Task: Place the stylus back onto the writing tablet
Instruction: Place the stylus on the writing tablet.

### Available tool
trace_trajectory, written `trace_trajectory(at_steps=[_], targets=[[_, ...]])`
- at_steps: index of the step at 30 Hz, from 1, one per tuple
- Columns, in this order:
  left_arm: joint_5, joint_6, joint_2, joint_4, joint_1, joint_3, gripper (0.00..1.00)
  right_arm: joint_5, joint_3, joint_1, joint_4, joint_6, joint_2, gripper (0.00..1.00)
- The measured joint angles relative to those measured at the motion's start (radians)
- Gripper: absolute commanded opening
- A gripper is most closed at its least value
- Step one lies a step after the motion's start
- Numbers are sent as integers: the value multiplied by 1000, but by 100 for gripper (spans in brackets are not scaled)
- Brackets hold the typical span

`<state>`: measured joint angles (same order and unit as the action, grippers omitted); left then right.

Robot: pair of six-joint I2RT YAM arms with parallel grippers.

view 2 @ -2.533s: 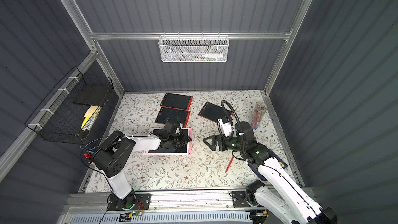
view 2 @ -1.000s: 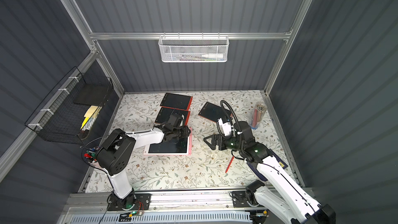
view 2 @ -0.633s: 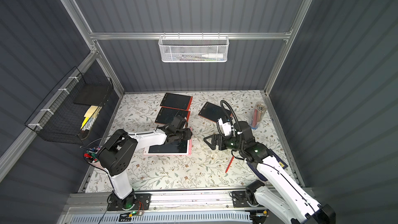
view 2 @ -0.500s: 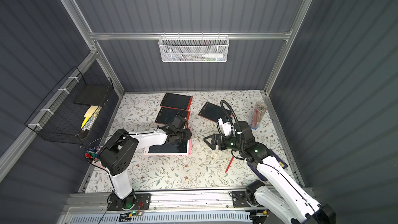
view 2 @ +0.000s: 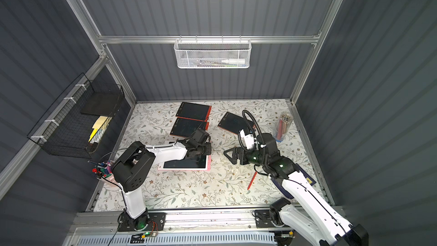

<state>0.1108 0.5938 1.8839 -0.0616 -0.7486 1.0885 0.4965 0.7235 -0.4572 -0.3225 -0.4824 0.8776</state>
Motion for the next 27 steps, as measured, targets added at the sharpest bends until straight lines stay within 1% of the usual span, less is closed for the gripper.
trace_trajectory(at_steps=[12,27], targets=[[40,-10,8,-40,-16,23,23,-1,0,0,0,0,0,96],[74,-30,8,-84,-43,38,21,-4,0,0,0,-6,0,96]])
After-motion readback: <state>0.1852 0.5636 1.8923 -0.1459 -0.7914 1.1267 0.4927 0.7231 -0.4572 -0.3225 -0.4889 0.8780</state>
